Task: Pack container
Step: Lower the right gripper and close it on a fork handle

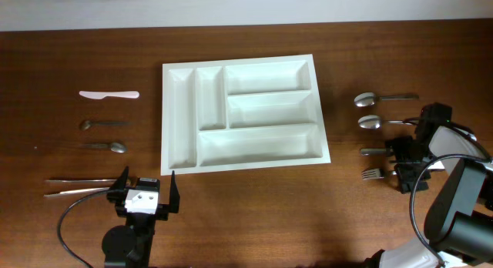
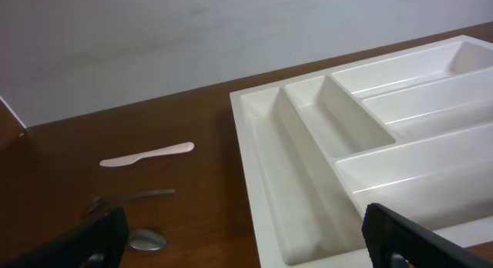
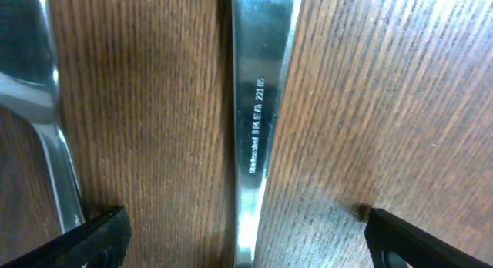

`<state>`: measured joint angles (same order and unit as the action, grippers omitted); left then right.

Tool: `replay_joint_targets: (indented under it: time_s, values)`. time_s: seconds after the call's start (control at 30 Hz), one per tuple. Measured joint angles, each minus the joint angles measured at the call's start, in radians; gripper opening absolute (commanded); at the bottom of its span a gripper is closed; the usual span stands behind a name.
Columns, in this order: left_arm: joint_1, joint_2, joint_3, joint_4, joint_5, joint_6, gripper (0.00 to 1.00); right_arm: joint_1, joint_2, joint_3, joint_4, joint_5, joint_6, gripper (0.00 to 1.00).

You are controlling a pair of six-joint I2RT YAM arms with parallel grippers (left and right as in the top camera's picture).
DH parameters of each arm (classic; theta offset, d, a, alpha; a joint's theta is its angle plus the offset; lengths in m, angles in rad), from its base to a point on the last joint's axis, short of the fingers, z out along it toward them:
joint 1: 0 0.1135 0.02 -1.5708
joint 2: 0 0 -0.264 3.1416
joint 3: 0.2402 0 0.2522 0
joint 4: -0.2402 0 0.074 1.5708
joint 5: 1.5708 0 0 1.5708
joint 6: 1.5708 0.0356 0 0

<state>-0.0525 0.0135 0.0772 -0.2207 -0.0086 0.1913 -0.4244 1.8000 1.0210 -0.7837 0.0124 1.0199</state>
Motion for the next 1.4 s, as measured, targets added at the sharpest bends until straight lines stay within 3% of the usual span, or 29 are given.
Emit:
replay_joint_targets:
  time_s: [0.53, 0.7, 0.8, 1.17, 1.4]
  values:
    - [0.0, 0.0, 0.0, 0.0, 0.0, 0.0, 0.99, 0.0, -0.014, -0.024, 0.035, 0.001, -0.03, 0.98]
    - [0.0, 0.0, 0.0, 0.0, 0.0, 0.0, 0.99, 0.0, -0.014, -0.024, 0.033, 0.001, -0.037, 0.82]
    - [0.0, 0.0, 0.0, 0.0, 0.0, 0.0, 0.99, 0.0, -0.014, -0.024, 0.03, 0.0, -0.037, 0.64]
    - [0.0, 0.0, 0.0, 0.0, 0.0, 0.0, 0.99, 0.0, -0.014, -0.024, 0.026, -0.009, -0.051, 0.4]
    - [0.0, 0.0, 0.0, 0.0, 0.0, 0.0, 0.99, 0.0, -0.014, -0.024, 0.023, -0.014, -0.05, 0.34]
